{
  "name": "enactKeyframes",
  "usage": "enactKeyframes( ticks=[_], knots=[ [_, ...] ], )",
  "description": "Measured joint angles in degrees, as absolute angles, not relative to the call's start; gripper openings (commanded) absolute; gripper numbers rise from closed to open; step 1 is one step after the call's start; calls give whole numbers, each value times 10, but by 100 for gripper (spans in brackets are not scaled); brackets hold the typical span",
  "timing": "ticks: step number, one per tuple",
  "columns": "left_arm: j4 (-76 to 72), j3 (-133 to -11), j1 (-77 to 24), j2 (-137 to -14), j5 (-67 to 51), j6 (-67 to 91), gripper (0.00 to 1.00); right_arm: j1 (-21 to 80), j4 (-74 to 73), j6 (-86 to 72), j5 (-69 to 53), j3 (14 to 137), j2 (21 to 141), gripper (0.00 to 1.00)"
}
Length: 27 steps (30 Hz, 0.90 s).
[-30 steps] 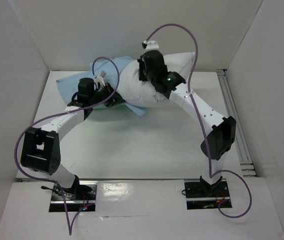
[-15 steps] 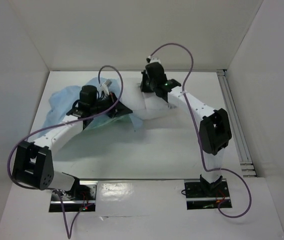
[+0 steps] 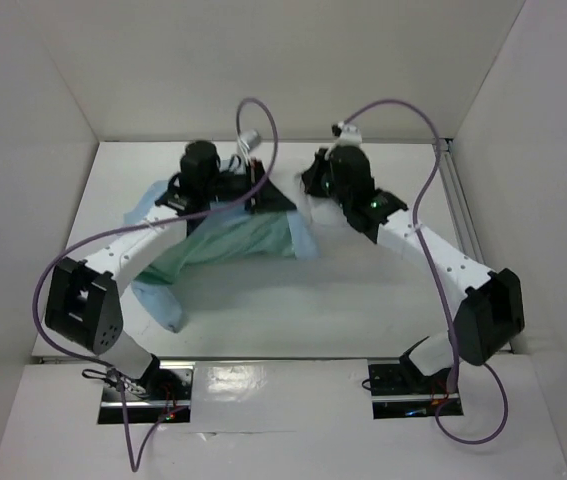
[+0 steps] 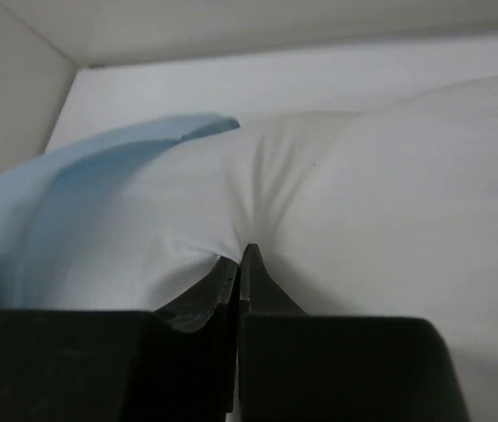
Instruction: Put the pillow into the pillowcase
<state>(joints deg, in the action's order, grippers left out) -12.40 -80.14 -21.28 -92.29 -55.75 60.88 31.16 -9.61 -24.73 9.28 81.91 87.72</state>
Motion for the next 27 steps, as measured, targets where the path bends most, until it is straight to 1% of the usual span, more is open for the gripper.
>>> enactKeyframes(
  ticks=[3,4,5,6,7,8,9,10,11,12,13,14,15,16,17,18,19,20,21,22,23,24,25,26,27],
  knots=[
    [-137,-642,-276,-879,-551,621,0,336,-59,-295,87,644,821,0],
    [-135,-611,-294,-875,-551,623,3,340,-60,-308,79,602,817,0],
    [-132,-580,-314,-873,-551,623,9,343,-52,-326,62,561,815,0],
    [-120,-561,-330,-872,-552,622,21,348,-45,-340,48,532,814,0],
    [-97,-549,-341,-869,-553,617,52,353,-40,-352,36,514,808,0],
    [-76,-546,-343,-864,-554,607,67,358,-36,-361,26,508,798,0],
    [-57,-549,-340,-854,-552,597,78,362,-33,-365,20,507,788,1],
    [-36,-557,-334,-842,-549,588,88,366,-28,-367,12,508,776,13],
    [11,-585,-326,-829,-541,568,97,369,-28,-369,6,512,766,23],
    [48,-619,-321,-820,-532,547,98,372,-28,-367,-1,517,762,38],
    [78,-659,-316,-813,-522,526,98,374,-29,-369,-3,524,760,67],
    [113,-714,-310,-811,-510,502,98,375,-35,-368,-8,533,760,74],
    [135,-766,-306,-811,-500,476,96,376,-46,-361,-11,542,760,78],
    [147,-803,-303,-809,-491,457,94,379,-54,-357,-11,550,760,80],
    [160,-833,-299,-807,-485,439,89,381,-68,-352,-9,560,759,83],
    [174,-858,-293,-801,-479,420,71,383,-87,-347,-6,572,759,84],
    [188,-873,-288,-795,-475,406,56,385,-103,-340,0,583,757,84],
    [202,-882,-281,-789,-471,392,34,385,-118,-334,6,595,756,85],
    [216,-889,-272,-787,-466,383,17,386,-137,-329,19,610,754,87],
    [232,-895,-261,-788,-460,373,4,386,-150,-325,30,621,751,88],
    [244,-898,-251,-791,-451,364,3,386,-164,-320,42,632,747,88],
    [263,-903,-236,-799,-441,357,7,381,-181,-316,55,644,743,90],
    [283,-909,-224,-809,-423,356,17,377,-195,-313,65,654,739,92],
    [306,-917,-210,-820,-396,351,25,367,-204,-310,71,662,735,92],
    [332,-928,-198,-835,-357,349,47,351,-213,-307,77,670,731,94]
  ],
)
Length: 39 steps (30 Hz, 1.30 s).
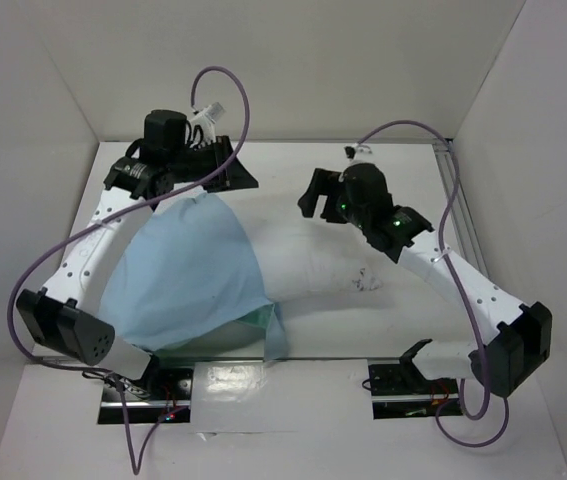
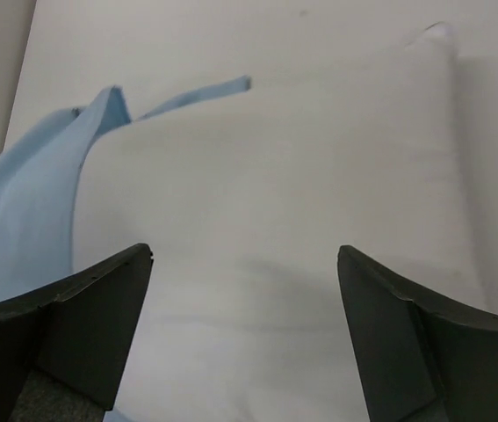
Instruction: Put the pillow into the pillowcase
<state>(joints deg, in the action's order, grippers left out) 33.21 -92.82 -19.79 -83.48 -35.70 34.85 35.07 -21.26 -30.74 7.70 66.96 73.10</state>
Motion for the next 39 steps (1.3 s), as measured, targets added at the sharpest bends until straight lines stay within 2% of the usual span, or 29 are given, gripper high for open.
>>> enactKeyframes(
  ticks=[3,7,11,13,14,15,16,17,19,20,23,30,34,37,38,39],
  knots=[
    [398,-952,-169,-869,-236,347,70,277,-226,-301,63,680,728,99],
    [456,-948,-140,-881,-120,348,75,179,-239,-285,-8,691,762,100],
    [466,-901,-114,-892,-88,346,75,160,-239,-271,-106,693,837,100],
    [463,-876,-108,-917,-113,342,63,161,-230,-271,-146,684,878,98],
    [463,-866,-107,-933,-129,338,39,163,-224,-274,-166,673,890,94],
    [460,-857,-108,-952,-153,330,20,164,-211,-277,-183,657,898,88],
    [456,-850,-109,-968,-173,329,7,166,-202,-281,-194,645,901,62],
    [455,-847,-110,-980,-189,325,0,166,-187,-282,-207,633,900,45],
    [455,-853,-116,-991,-209,317,0,169,-164,-289,-224,626,897,6],
    [458,-865,-119,-994,-215,314,0,171,-155,-288,-230,627,896,0],
    [472,-957,-135,-1012,-239,310,0,174,-152,-283,-233,639,887,0],
    [494,-1259,-221,-1069,-305,299,0,204,-175,-260,-203,698,833,0],
    [486,-1227,-291,-1022,-310,298,0,256,-176,-258,-155,664,747,0],
    [507,-1177,-318,-1006,-243,301,1,289,-176,-261,-132,605,696,0],
    [519,-1164,-318,-1007,-196,303,9,295,-179,-263,-122,589,688,0],
    [530,-1155,-314,-1009,-155,305,25,302,-183,-265,-114,566,684,0]
  ],
)
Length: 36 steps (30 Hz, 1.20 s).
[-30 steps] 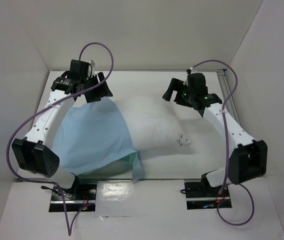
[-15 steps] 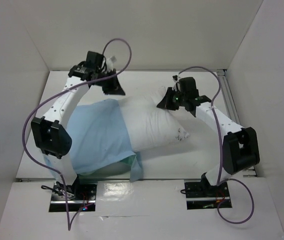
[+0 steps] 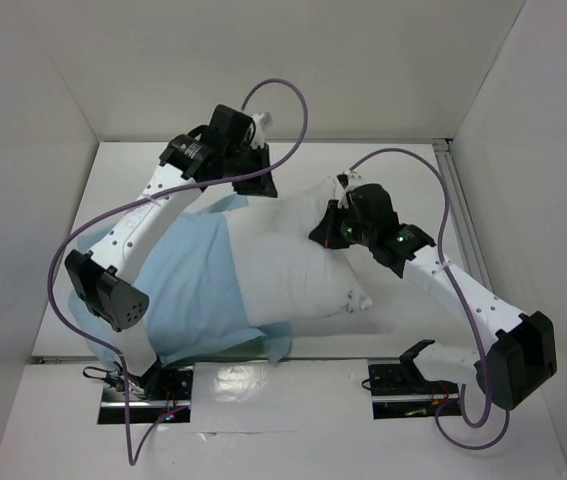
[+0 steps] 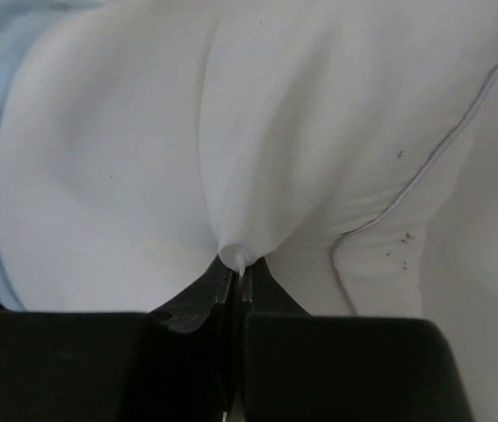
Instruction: Put the pillow into the pillowcase
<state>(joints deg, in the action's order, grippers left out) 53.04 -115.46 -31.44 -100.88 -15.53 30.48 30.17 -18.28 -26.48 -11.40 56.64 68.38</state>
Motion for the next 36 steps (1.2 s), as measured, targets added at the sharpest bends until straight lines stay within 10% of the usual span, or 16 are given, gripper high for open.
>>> enactKeyframes(
  ticks=[3,12,20,30,36],
  knots=[
    [558,-1122,-289,-1012,-18,322,69,311,-201,-269,-88,533,685,0],
    [595,-1083,-261,-1012,164,349,73,320,-207,-269,-59,529,684,0],
    [628,-1040,-263,-1024,161,343,63,321,-207,-269,-52,529,684,0],
    [634,-1026,-259,-1028,174,335,2,321,-206,-269,-47,529,690,0],
    [649,-1076,-242,-1028,154,327,0,321,-206,-265,-43,529,692,0]
  ],
)
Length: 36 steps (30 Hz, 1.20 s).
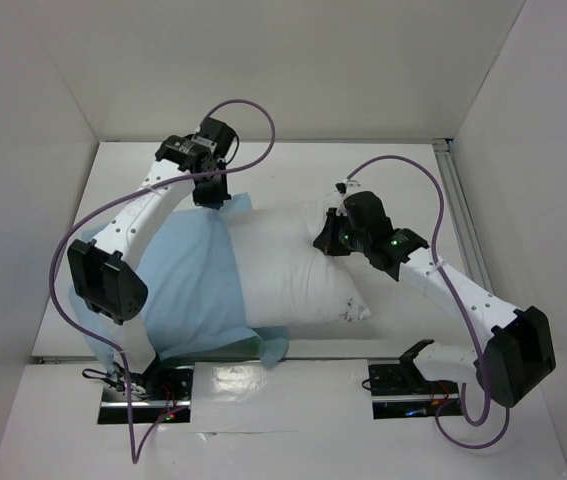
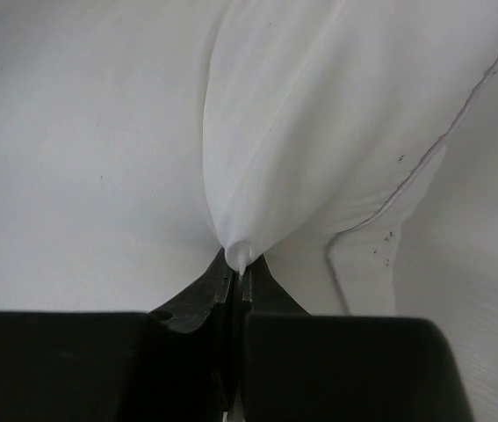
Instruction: Put the pillow into the pillowcase
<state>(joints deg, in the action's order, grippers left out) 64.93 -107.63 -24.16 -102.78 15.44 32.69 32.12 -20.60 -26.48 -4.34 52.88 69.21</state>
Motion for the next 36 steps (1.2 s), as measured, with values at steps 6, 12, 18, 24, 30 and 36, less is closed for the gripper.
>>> enactKeyframes(
  ticks=[6,12,18,24,30,36],
  knots=[
    [629,-1087,-245,-1023,91,302,0,321,-206,-262,-39,529,697,0],
    [591,-1094,-275,-1017,-55,296,0,321,-216,-256,-54,557,719,0],
    [607,-1285,-292,-1080,-164,305,0,324,-293,-206,-50,796,799,0],
    [514,-1297,-287,-1055,-254,351,0,325,-192,-217,-27,727,688,0],
    [484,-1243,-315,-1108,-281,369,0,373,-107,-298,-5,511,704,0],
    [430,-1243,-349,-1160,-310,395,0,398,-108,-351,6,472,751,0]
  ],
)
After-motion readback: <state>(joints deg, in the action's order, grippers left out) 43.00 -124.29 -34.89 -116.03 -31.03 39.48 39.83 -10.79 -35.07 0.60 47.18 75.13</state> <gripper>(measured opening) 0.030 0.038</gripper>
